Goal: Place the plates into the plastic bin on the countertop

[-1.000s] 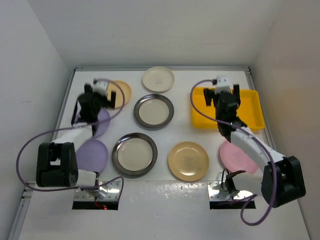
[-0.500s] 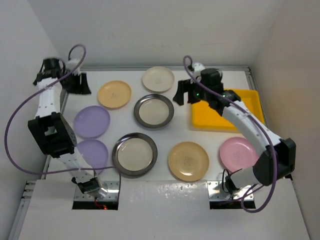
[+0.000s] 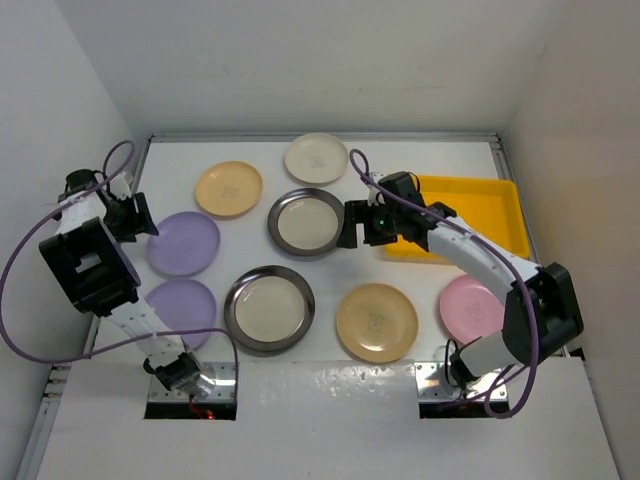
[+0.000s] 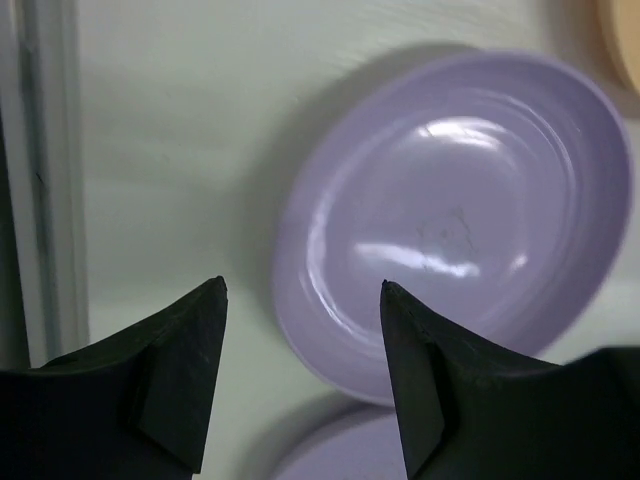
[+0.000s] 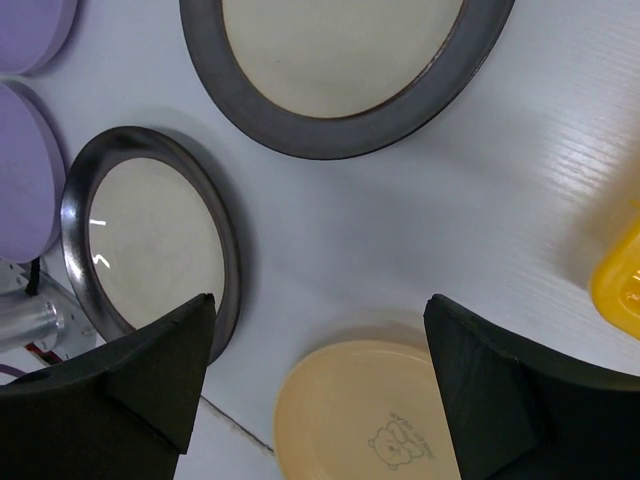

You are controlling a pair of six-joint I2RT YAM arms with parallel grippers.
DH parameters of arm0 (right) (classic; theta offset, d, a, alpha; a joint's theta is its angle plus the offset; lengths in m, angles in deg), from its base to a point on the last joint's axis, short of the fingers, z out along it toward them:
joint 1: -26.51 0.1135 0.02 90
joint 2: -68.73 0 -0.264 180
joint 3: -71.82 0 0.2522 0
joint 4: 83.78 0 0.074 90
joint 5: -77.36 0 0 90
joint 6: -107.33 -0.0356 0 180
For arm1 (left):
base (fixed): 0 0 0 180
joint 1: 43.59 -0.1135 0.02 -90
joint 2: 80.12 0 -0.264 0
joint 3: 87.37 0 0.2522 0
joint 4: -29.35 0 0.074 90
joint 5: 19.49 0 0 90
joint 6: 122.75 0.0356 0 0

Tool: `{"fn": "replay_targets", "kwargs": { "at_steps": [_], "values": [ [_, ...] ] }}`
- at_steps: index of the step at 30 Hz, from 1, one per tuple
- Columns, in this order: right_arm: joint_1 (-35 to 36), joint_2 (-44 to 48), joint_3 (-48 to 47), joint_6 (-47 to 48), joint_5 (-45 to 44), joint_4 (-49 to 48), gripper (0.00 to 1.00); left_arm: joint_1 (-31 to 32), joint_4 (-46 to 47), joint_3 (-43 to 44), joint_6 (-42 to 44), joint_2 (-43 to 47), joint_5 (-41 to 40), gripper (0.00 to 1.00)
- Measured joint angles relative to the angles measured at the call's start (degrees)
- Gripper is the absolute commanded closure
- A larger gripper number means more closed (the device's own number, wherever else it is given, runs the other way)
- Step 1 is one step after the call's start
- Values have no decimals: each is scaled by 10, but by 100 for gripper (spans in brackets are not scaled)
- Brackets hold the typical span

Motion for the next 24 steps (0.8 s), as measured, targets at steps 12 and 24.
{"fn": "replay_targets", "kwargs": {
  "at_steps": [12,24],
  "values": [
    [9,30,10,-12,-23,-1,17,8,57,14,-33,-108,-47,40],
    [11,-86,-4,-73,-33,-59,26,12,64,5,-38,-73,-34,31]
  ]
}}
